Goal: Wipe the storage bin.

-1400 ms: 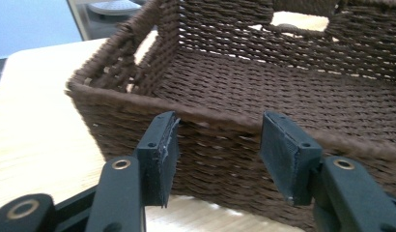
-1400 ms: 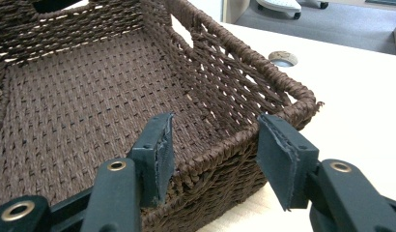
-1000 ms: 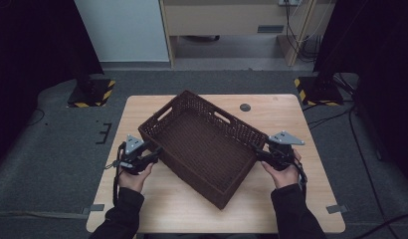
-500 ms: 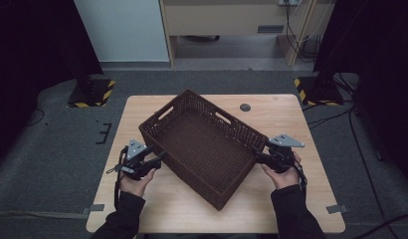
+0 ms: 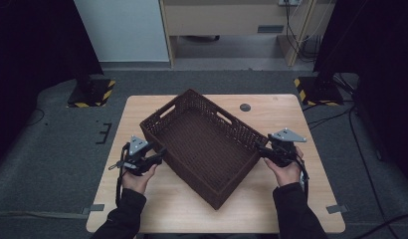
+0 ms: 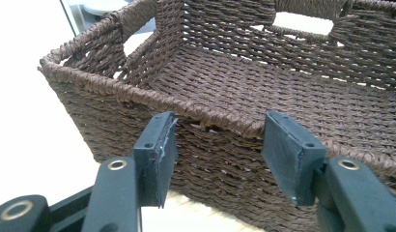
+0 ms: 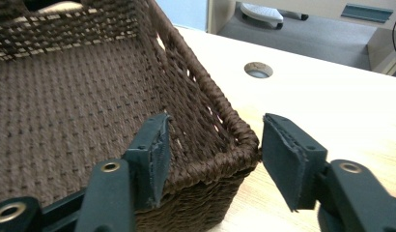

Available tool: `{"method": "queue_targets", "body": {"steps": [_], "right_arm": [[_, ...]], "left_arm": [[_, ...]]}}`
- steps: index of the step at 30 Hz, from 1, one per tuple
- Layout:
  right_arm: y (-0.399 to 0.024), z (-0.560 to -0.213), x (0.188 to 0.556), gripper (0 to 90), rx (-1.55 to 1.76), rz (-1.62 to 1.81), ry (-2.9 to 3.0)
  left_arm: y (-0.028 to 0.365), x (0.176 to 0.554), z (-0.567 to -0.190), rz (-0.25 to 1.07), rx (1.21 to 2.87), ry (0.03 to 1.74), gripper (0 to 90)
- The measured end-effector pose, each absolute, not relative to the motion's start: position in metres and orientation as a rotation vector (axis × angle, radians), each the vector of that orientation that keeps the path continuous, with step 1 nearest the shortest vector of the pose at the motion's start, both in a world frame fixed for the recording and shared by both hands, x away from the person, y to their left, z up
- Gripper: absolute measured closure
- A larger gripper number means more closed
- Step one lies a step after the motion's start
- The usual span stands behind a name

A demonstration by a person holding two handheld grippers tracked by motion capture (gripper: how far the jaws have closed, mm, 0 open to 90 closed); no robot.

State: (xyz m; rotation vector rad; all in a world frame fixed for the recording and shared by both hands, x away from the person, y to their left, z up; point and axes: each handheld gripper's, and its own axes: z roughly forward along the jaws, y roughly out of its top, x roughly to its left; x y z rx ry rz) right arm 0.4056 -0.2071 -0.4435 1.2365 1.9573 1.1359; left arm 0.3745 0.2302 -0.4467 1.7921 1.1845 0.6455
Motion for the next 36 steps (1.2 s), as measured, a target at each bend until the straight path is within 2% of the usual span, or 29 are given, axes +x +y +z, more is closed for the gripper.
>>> {"method": "queue_targets", "body": {"steps": [15, 17, 23, 36], "right_arm": [[-0.205, -0.439, 0.389, 45.8, 1.245, 1.132, 2.019], [-0.207, -0.438, 0.391, 52.9, 1.233, 1.127, 2.001], [-0.212, -0.442, 0.401, 66.5, 1.241, 1.151, 2.0], [-0.194, -0.438, 0.376, 65.4, 1.165, 1.113, 2.075]], "left_arm": [[0.23, 0.367, -0.44, 0.648, 1.78, 1.175, 47.2], [0.231, 0.367, -0.439, 0.644, 1.775, 1.19, 48.7], [0.231, 0.367, -0.437, 0.638, 1.762, 1.192, 52.0], [0.22, 0.366, -0.439, 0.62, 1.804, 1.159, 51.8]]}}
